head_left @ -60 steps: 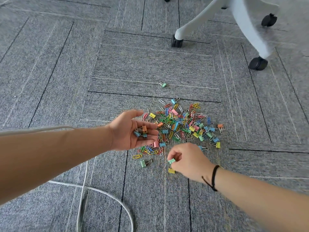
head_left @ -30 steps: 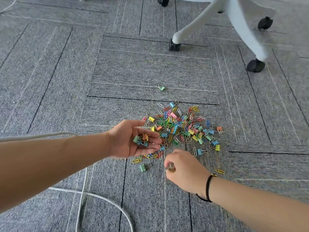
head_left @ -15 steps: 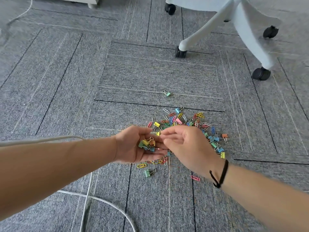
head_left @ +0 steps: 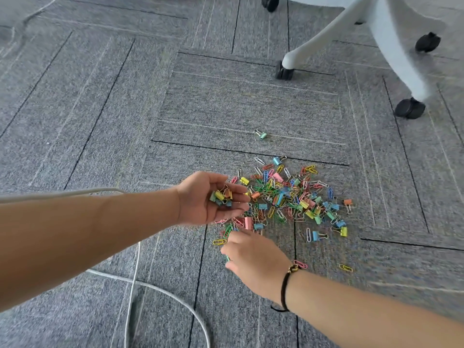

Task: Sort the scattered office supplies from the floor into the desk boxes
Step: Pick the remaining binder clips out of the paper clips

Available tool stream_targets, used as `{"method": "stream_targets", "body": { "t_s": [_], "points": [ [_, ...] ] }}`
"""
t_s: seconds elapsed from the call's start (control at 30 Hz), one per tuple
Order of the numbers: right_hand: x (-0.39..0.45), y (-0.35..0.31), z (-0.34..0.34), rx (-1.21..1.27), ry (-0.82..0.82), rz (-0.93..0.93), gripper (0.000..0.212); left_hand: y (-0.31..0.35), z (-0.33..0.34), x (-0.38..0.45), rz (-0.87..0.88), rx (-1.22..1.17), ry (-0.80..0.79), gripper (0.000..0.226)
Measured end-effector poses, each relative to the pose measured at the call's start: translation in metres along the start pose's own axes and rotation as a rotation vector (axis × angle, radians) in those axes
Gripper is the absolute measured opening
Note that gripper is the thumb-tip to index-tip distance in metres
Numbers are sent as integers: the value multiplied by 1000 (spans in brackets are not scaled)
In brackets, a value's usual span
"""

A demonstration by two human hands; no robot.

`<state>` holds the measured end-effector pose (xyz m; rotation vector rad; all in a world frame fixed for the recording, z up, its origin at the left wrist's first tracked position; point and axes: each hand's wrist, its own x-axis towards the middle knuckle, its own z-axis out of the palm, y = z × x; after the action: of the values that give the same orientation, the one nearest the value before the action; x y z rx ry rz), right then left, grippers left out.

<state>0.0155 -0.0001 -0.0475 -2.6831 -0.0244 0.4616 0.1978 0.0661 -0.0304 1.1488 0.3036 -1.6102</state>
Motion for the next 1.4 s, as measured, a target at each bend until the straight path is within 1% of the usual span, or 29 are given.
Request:
{"method": "stream_targets", "body": {
  "t_s": [0.07, 0.1, 0.17, 0.27, 0.33, 0.4, 0.43, 0.47, 0.5, 0.57, 0.6, 0.63, 0.67, 0.73, 0.77, 0.9, 0.97, 1.03, 1.13, 1.2, 1.27, 1.33, 1.37, 1.4],
  "points": [
    [-1, 0, 1, -21, -5, 7, 15, 0, 0, -1, -4, 6, -3, 49],
    [-2, 0, 0, 10, -10, 31, 17, 0, 0, -2, -7, 8, -6, 49],
    [-6, 1, -9, 175, -6, 132, 19, -1, -3, -1, -16, 16, -10, 50],
    [-14, 6, -34, 581, 27, 364, 12, -3, -6, 0, -31, 32, -10, 51],
    [-17, 11, -54, 889, 104, 503, 9, -5, -5, 1, -43, 35, -9, 52],
    [-16, 14, -72, 1207, 181, 569, 11, -7, -4, 2, -60, 38, -8, 54],
    [-13, 14, -79, 1301, 221, 570, 13, -8, -3, 2, -71, 38, -15, 54],
    [-8, 14, -83, 1310, 261, 556, 15, -8, -1, 3, -82, 38, -28, 53],
    [-4, 15, -85, 1202, 306, 533, 15, -9, 0, 3, -92, 32, -42, 53],
    [2, 22, -81, 778, 440, 463, 13, -9, 2, 3, -99, 24, -52, 53],
    [3, 26, -77, 610, 494, 423, 12, -9, 1, 4, -94, 23, -50, 55],
    [3, 31, -73, 520, 520, 399, 13, -8, 0, 4, -86, 21, -48, 57],
    [2, 36, -68, 493, 526, 399, 13, -8, -3, 3, -76, 21, -40, 56],
    [-1, 42, -57, 504, 493, 441, 16, -6, -9, 3, -54, 18, -18, 56],
    [-1, 43, -54, 495, 449, 437, 19, -5, -12, 3, -41, 14, -5, 56],
    [4, 40, -38, 301, 228, 311, 31, -3, -19, 5, 22, -8, 50, 55],
    [7, 38, -34, 226, 190, 295, 31, -3, -18, 6, 42, 0, 73, 53],
    [10, 38, -33, 180, 195, 272, 26, -3, -15, 6, 52, 8, 80, 54],
    [8, 42, -39, 215, 248, 254, 21, -4, -11, 4, 57, 16, 74, 55],
    [2, 42, -47, 345, 304, 291, 19, -5, -9, 3, 52, 12, 61, 56],
    [-5, 40, -59, 583, 353, 385, 19, -5, -9, 2, 42, 15, 54, 57],
    [-8, 38, -73, 921, 389, 486, 25, -5, -8, 2, 25, 17, 50, 59],
    [-8, 37, -79, 1040, 395, 505, 28, -5, -7, 2, 14, 21, 49, 59],
    [-8, 35, -84, 1080, 393, 497, 30, -6, -4, 2, 2, 27, 47, 58]
  ]
}}
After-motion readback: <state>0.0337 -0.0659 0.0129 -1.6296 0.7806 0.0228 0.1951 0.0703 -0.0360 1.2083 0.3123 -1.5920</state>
